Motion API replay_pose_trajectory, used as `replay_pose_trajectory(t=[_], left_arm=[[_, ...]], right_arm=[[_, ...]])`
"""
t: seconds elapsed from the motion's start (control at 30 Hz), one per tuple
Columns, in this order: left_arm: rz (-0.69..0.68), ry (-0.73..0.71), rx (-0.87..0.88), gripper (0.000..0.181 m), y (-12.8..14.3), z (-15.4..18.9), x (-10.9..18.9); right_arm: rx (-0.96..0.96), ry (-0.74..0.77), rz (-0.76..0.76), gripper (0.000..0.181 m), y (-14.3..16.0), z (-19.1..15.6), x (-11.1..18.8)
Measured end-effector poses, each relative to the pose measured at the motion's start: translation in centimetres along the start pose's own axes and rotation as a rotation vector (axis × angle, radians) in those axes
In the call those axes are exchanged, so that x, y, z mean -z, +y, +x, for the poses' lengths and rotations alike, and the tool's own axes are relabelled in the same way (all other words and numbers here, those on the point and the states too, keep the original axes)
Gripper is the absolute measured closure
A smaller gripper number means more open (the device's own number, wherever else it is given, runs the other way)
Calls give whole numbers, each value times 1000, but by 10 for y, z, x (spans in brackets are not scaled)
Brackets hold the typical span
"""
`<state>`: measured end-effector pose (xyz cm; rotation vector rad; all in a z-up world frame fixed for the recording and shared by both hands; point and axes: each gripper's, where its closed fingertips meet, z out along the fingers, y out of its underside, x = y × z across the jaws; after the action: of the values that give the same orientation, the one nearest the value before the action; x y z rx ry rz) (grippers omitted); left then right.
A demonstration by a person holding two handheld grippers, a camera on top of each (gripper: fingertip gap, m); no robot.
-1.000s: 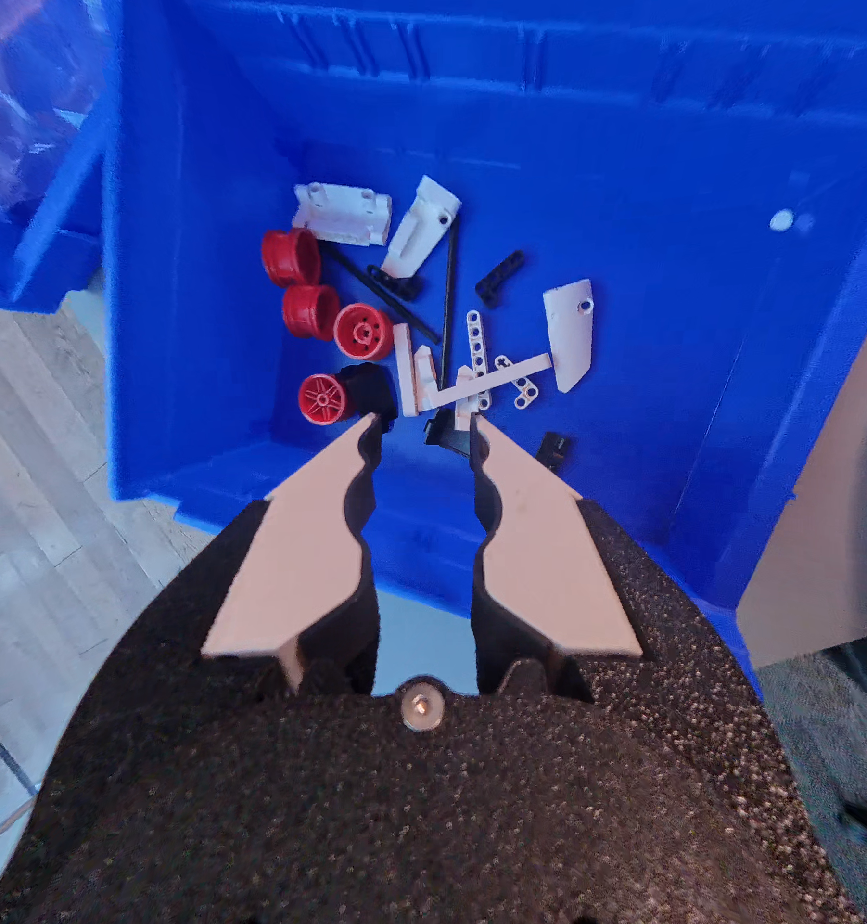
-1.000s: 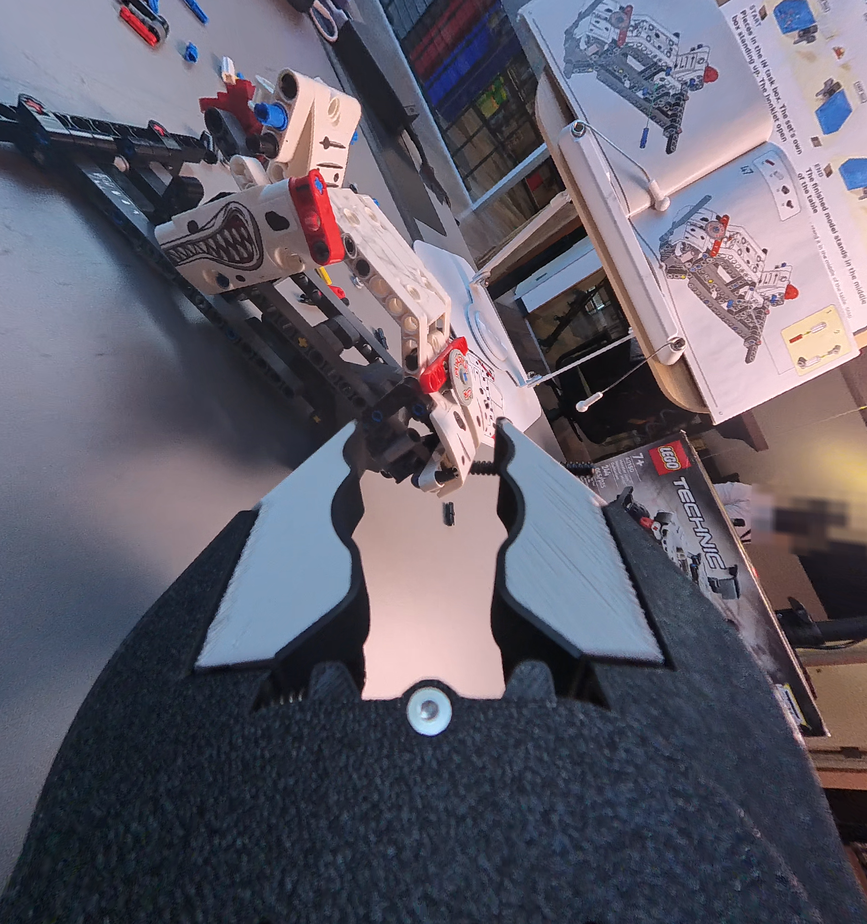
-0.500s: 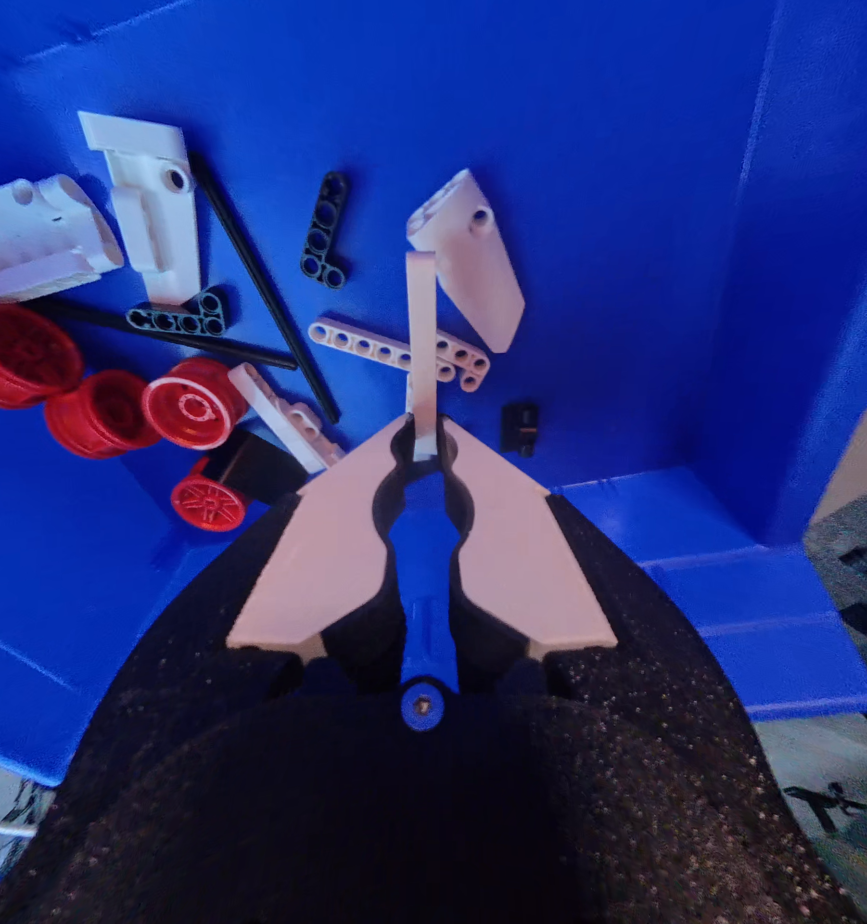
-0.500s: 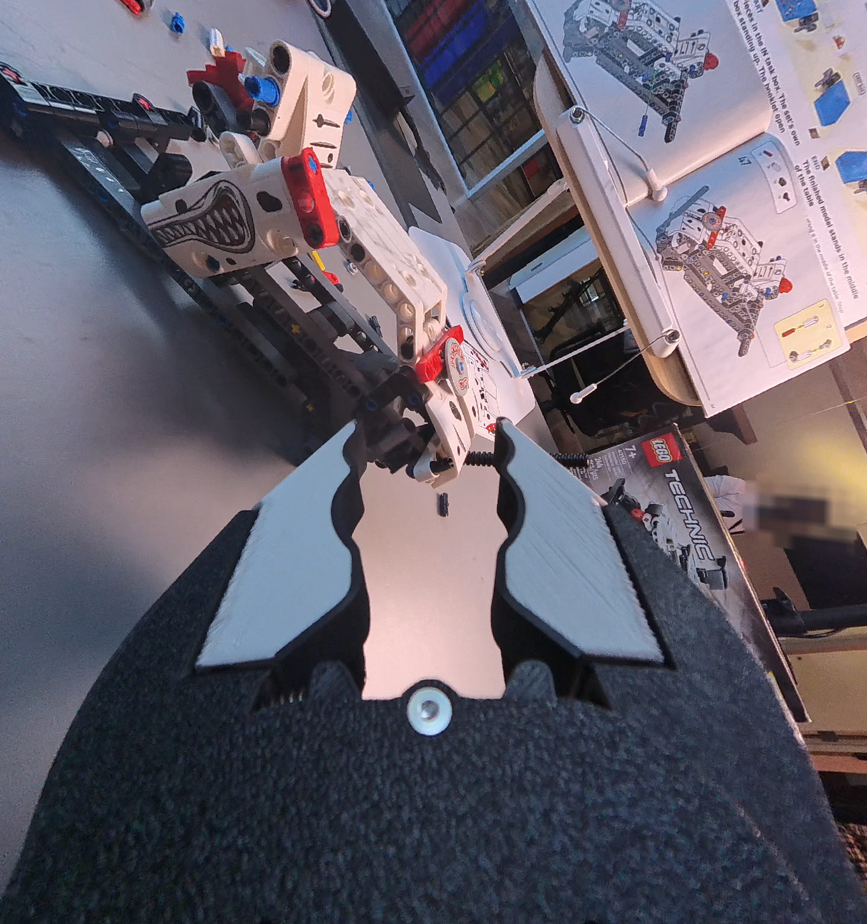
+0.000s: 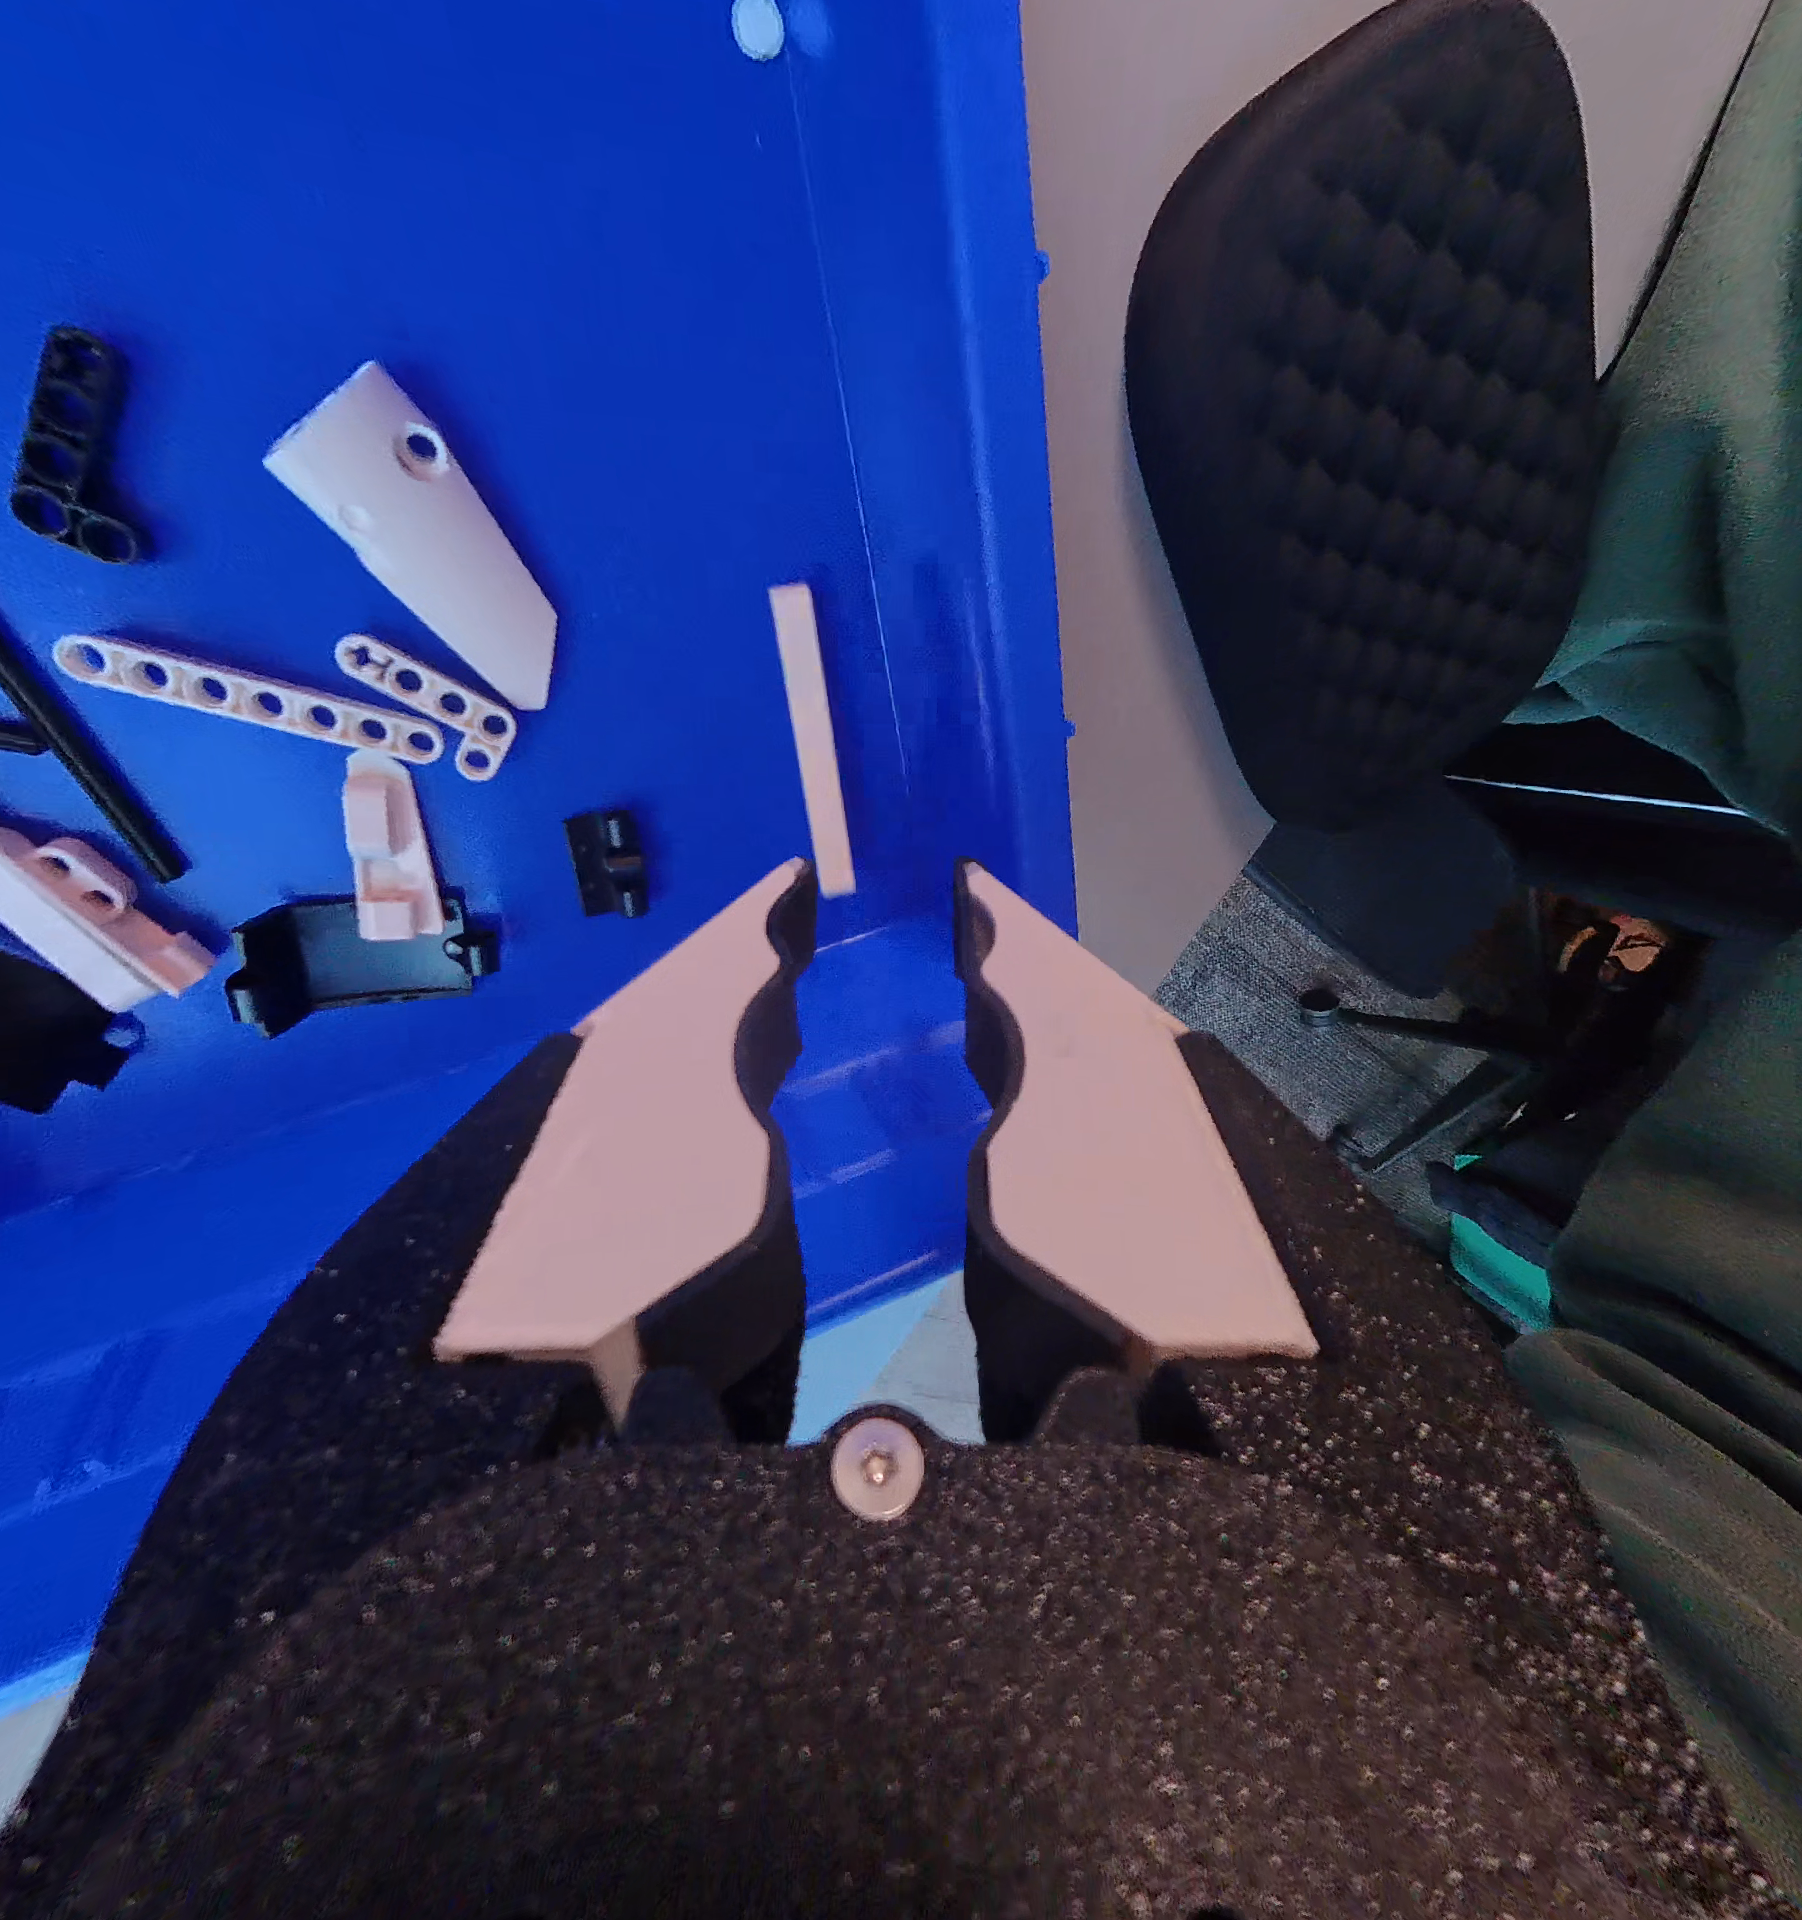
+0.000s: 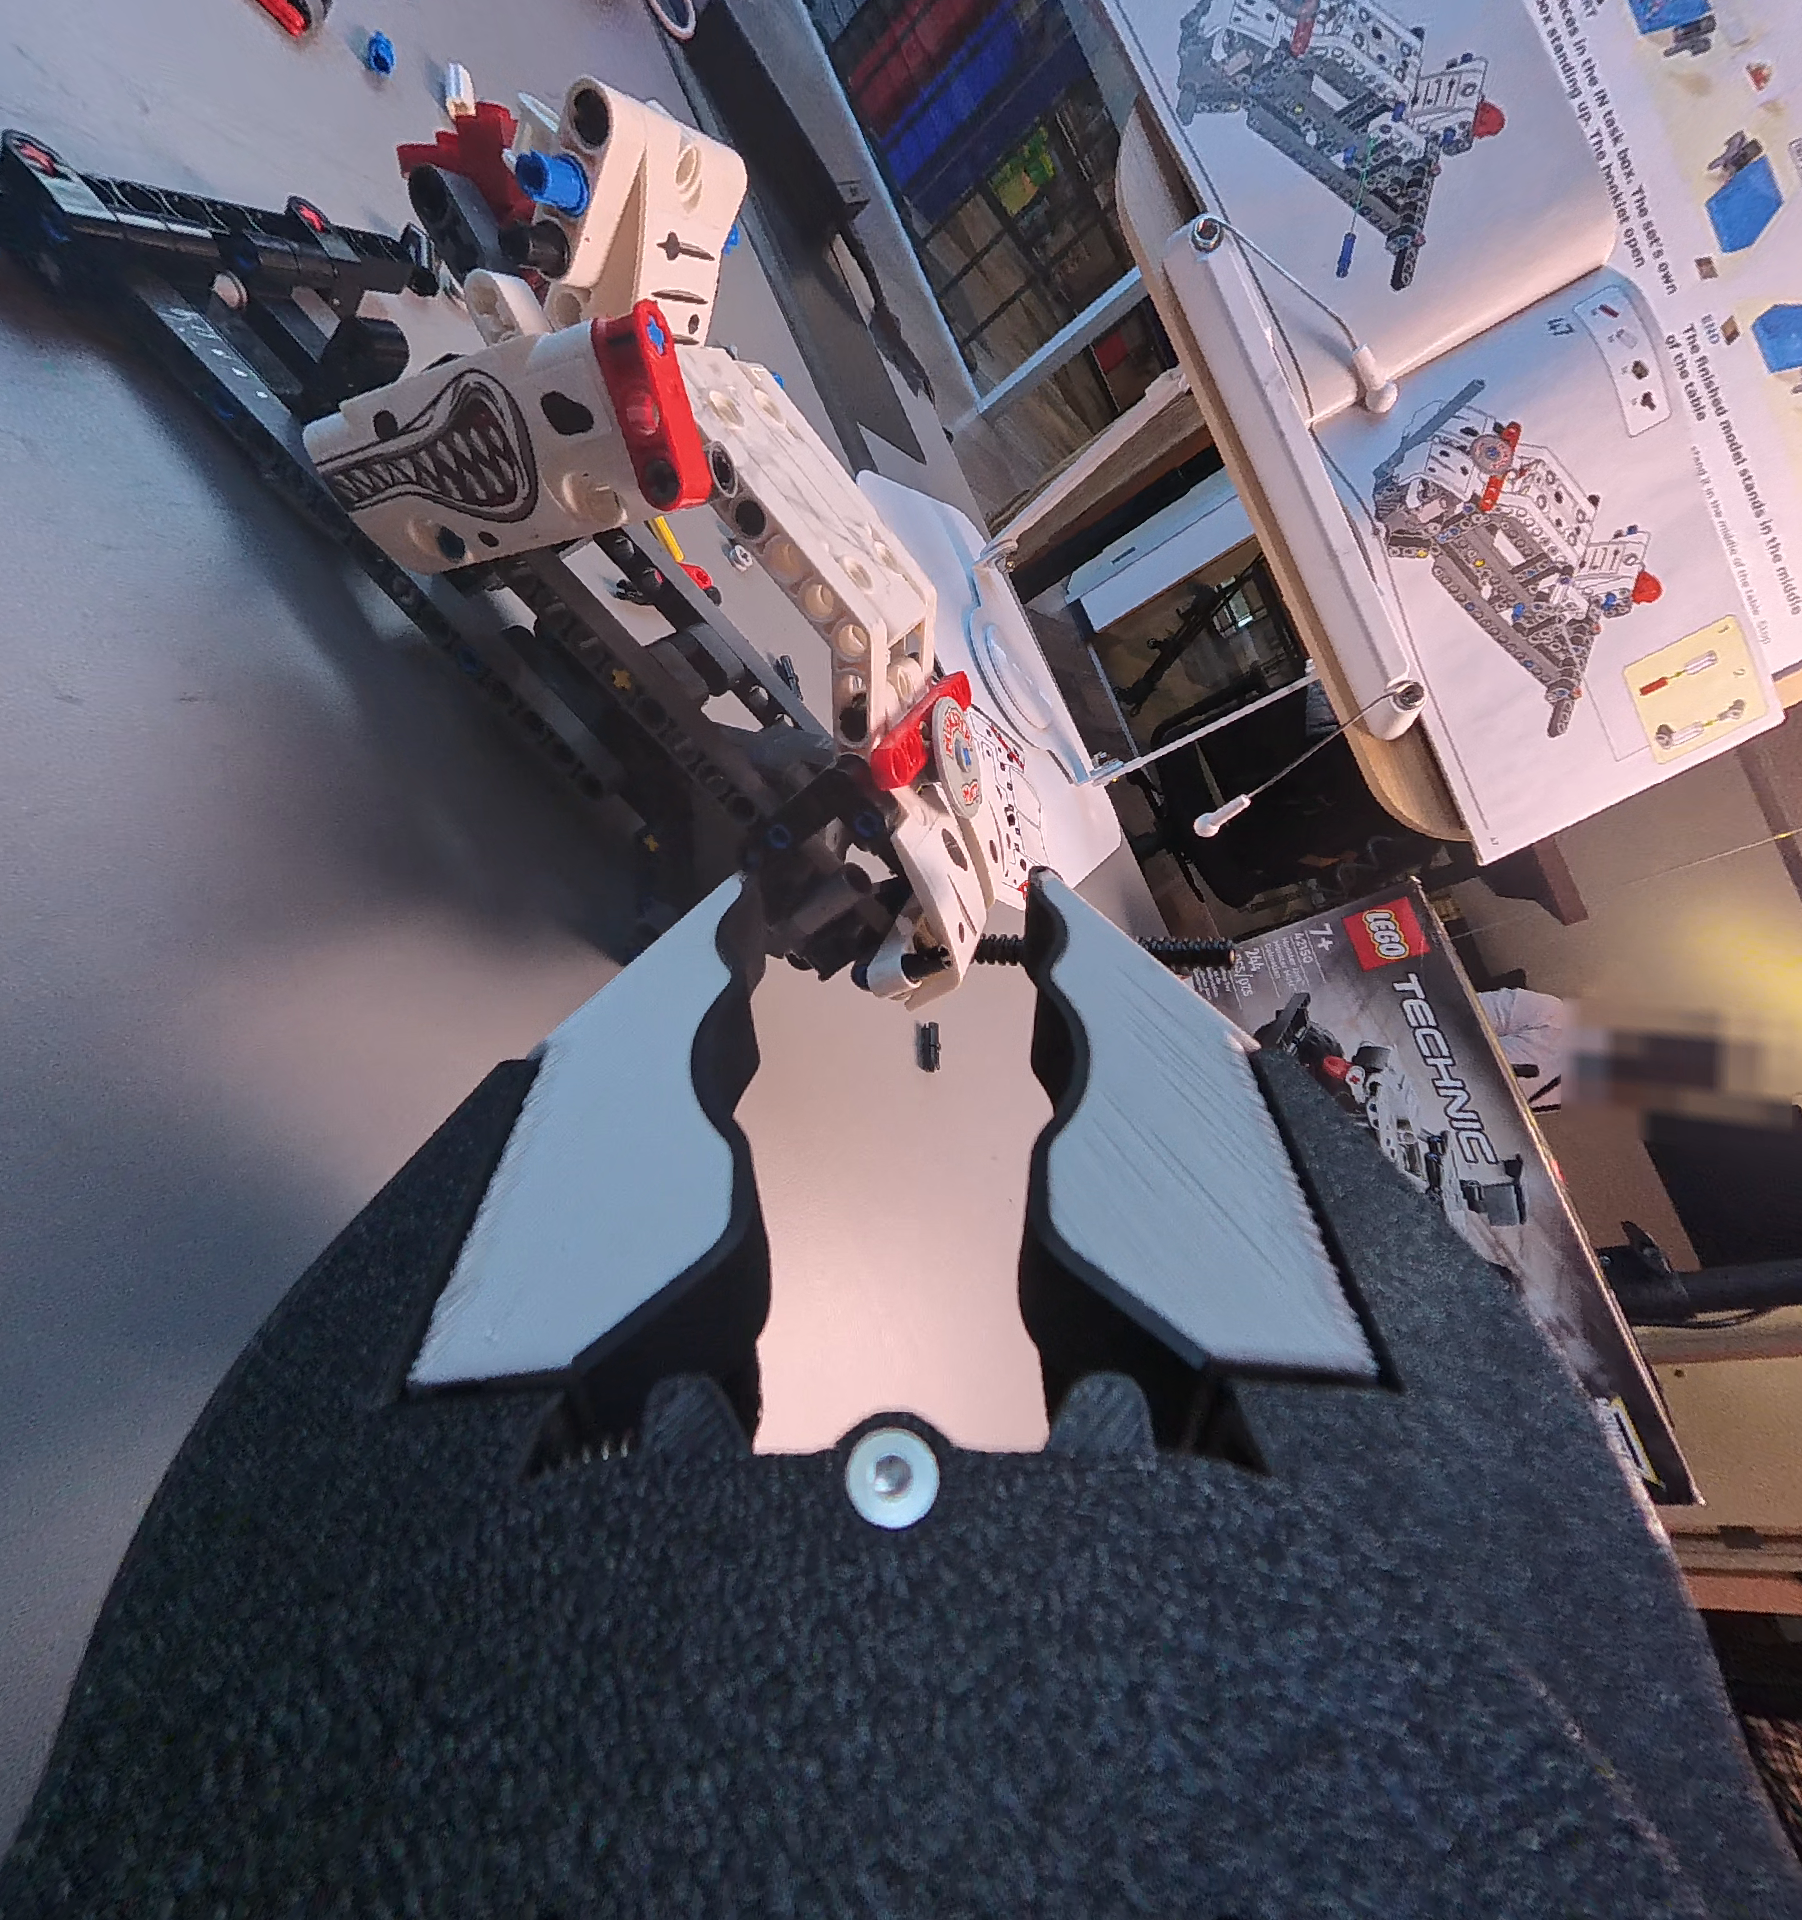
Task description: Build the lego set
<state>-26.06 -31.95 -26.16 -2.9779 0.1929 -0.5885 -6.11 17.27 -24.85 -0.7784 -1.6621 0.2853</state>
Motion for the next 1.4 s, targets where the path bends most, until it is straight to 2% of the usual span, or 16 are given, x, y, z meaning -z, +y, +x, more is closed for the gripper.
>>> replay_pose_trajectory(t=[0.13,0.33,0.43,0.57,0.9,0.97,1.03,1.2,1.4], left_arm=[[79,-102,20,158,-16,-24,3],[6,-259,3,159,-22,-59,-16],[15,-300,-28,161,-30,-67,-18],[-25,-328,-36,160,-27,-75,-20],[-95,-346,-44,158,-19,-76,-24],[-130,-287,-39,166,-13,-66,-27],[-155,-302,-36,161,-7,-68,-26],[-137,-311,-15,157,-5,-67,-21],[-139,-309,-25,157,-10,-60,-28]], right_arm=[[4,2,-3,131,0,0,0],[-1,7,-10,132,3,1,0],[4,5,-14,132,4,1,0],[0,10,-14,132,4,2,1],[-2,15,-11,133,4,4,2],[0,18,-10,134,4,5,4],[0,23,-8,134,4,6,5],[-7,23,-3,135,4,7,6],[-3,15,-8,136,5,4,5]])
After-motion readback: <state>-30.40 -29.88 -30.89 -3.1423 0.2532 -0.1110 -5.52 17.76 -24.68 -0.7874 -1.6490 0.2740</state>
